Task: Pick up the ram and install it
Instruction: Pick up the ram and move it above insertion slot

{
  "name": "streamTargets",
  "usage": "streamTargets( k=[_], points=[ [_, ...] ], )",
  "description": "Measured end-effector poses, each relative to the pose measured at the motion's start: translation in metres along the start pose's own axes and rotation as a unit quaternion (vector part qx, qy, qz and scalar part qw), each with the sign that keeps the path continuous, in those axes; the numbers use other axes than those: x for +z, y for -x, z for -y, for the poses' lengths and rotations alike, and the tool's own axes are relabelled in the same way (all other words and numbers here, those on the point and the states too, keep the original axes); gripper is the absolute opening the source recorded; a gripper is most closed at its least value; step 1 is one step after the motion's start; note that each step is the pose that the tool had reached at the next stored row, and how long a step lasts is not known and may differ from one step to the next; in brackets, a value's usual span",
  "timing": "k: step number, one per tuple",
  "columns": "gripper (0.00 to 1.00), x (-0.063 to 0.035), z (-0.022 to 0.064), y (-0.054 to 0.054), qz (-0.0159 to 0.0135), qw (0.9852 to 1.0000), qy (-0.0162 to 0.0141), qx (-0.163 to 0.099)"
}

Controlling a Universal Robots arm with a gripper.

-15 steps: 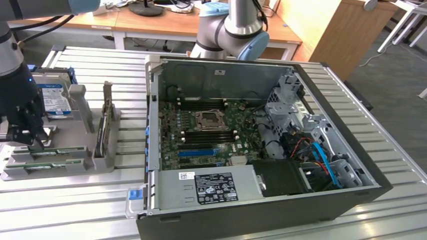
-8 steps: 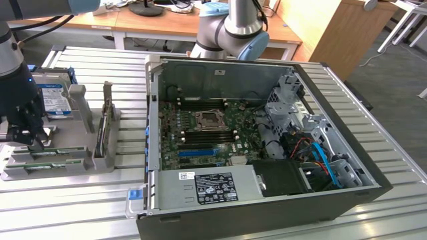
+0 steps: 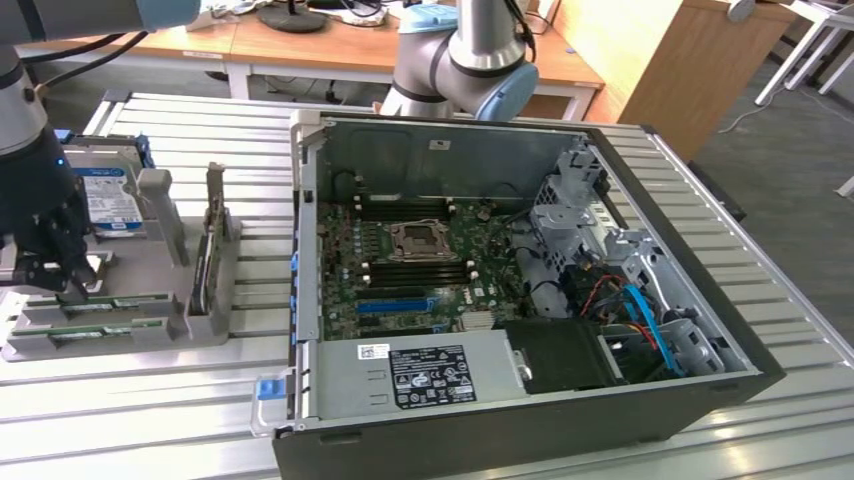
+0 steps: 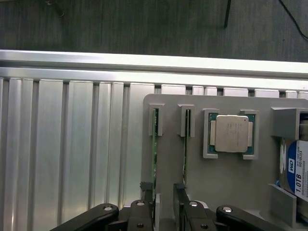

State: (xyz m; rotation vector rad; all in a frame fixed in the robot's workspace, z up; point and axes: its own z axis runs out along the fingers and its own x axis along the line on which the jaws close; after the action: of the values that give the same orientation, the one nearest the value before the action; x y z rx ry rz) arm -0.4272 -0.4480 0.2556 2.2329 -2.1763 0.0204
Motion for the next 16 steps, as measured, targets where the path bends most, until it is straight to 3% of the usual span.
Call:
streamTargets(
  k=[7,16],
  points=[
    [0.31,0.0002,-0.0003,-0.0092,0.0000,1.0000,0.0000,0.000],
    [0.31,0.0048,-0.0003,-0.0097,0.0000,1.0000,0.0000,0.000]
  ],
)
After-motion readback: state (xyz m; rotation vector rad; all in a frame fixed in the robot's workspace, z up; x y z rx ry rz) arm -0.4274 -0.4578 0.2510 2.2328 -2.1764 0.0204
